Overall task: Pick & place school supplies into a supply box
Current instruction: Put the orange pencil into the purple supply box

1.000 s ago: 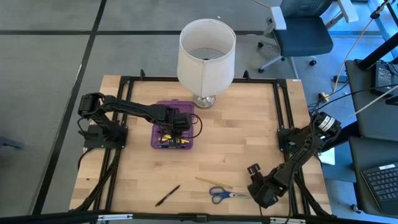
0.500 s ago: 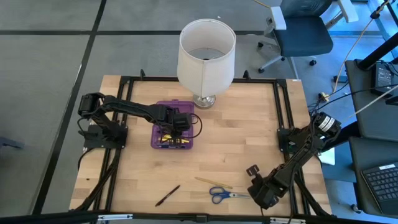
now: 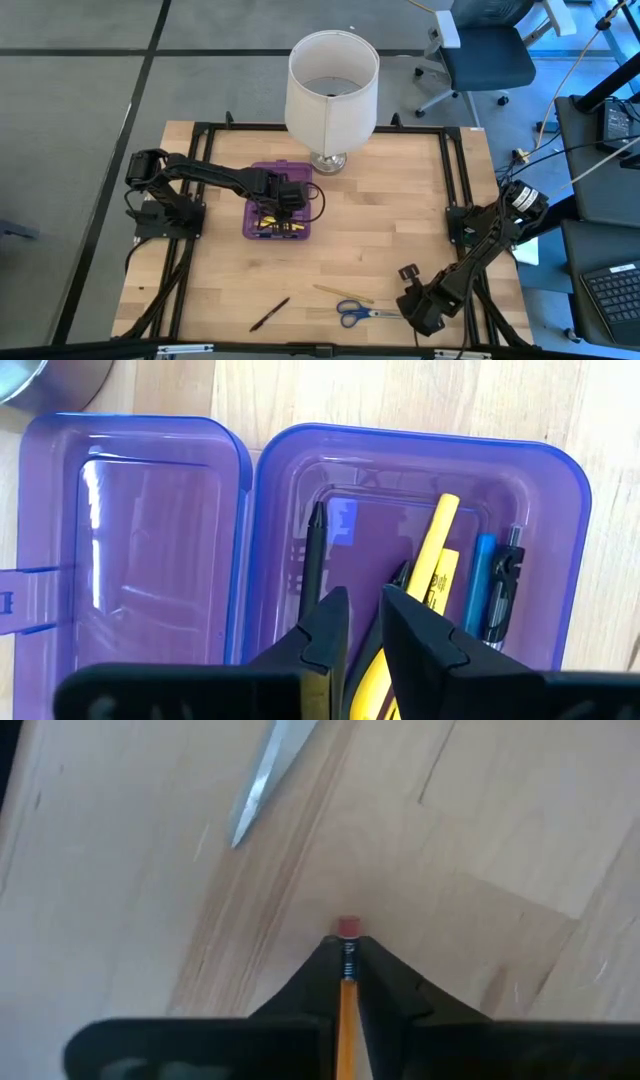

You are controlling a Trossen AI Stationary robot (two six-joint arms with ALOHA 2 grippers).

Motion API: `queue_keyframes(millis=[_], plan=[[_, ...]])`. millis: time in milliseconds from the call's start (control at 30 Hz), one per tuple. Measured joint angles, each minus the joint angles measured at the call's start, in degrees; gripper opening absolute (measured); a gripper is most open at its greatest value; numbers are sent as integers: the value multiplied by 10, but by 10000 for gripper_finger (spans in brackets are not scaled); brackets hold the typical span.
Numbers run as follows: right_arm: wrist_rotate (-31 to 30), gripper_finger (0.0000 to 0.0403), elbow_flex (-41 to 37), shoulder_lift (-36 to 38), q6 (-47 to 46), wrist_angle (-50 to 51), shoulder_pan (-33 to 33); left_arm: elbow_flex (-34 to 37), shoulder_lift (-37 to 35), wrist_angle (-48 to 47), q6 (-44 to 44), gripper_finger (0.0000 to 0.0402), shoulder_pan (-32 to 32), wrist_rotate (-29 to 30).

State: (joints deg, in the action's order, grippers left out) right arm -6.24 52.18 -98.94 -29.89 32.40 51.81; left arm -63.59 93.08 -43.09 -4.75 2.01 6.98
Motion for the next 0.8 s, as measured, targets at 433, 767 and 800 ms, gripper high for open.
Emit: queue_keyframes(millis=[433,767,800], plan=[[-140,27,58,28,-42,31,-1,0,0,-1,11,55,0,-11],[-404,36,161,95,37,66,-1,0,-58,86,81,55,-12,-48],[-427,37,172,104,53,64,-1,0,-69,109,90,54,-16,-63]])
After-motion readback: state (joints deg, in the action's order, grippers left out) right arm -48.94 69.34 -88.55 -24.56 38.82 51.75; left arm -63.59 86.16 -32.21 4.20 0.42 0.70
